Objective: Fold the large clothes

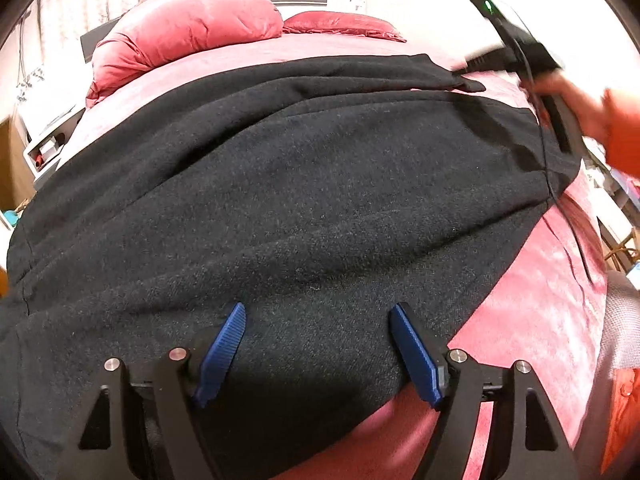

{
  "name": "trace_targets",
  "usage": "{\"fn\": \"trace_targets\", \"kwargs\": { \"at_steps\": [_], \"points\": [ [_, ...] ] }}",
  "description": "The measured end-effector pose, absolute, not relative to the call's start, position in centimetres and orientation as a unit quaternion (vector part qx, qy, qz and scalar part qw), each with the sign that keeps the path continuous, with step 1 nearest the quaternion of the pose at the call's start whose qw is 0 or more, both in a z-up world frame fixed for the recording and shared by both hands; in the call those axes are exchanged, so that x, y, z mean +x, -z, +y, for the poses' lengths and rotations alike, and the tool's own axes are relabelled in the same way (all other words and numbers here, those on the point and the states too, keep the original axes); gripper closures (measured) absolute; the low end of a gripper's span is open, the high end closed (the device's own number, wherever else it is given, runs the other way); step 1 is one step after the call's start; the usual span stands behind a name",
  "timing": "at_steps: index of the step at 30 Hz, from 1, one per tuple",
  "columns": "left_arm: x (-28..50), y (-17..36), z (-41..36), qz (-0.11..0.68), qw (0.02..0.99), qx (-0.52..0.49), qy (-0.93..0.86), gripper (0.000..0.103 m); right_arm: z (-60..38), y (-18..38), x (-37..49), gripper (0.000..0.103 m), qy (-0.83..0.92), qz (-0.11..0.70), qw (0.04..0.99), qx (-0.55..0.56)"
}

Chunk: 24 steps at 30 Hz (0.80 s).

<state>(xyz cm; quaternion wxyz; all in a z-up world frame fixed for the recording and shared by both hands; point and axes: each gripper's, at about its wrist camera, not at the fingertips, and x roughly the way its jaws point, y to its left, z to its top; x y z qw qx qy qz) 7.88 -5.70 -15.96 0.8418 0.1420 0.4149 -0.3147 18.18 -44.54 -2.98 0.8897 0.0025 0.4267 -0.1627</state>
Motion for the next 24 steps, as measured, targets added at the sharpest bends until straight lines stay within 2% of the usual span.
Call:
{"fn": "trace_targets", "kwargs": {
  "at_steps": [4,6,7,11,12,13,15,16,17,21,24],
  "points": [
    [7.9,16.0,-5.8,0.416,0.841,0.143,0.316,0.027,-46.6,2.0,20.9,0.103,0.145,0.434,0.887,0.064],
    [7.9,16.0,-5.6,0.415,0.841,0.139,0.318,0.027,-46.7,2.4,20.0,0.080,0.105,0.458,0.877,0.099],
    [7.8,16.0,-5.6,0.415,0.842,0.139,0.317,0.027,-46.5,2.8,19.2,0.059,0.101,0.479,0.866,0.097],
    [8.0,16.0,-5.8,0.418,0.843,0.129,0.314,0.027,-46.2,5.3,15.9,0.037,0.101,0.524,0.844,0.051],
    [8.1,16.0,-5.7,0.417,0.843,0.127,0.315,0.026,-46.3,6.1,15.6,0.037,0.106,0.535,0.838,0.039],
    [8.0,16.1,-5.7,0.416,0.844,0.128,0.315,0.026,-46.2,7.6,15.3,0.037,0.115,0.547,0.829,0.025],
    [7.9,16.1,-5.8,0.415,0.845,0.131,0.312,0.026,-45.8,8.3,13.9,0.056,0.112,0.515,0.849,0.035],
    [7.9,16.1,-5.8,0.415,0.845,0.131,0.311,0.026,-45.6,8.1,14.0,0.088,0.113,0.507,0.854,0.035],
    [7.8,16.1,-5.7,0.415,0.845,0.131,0.311,0.026,-45.1,7.7,13.9,0.100,0.123,0.501,0.856,0.027],
    [7.8,16.1,-5.6,0.416,0.844,0.128,0.313,0.026,-44.8,6.0,16.1,0.101,0.132,0.489,0.862,0.019],
    [7.8,16.1,-5.6,0.415,0.845,0.129,0.313,0.026,-45.6,4.0,17.5,0.103,0.177,0.438,0.881,0.010]
  ]
}}
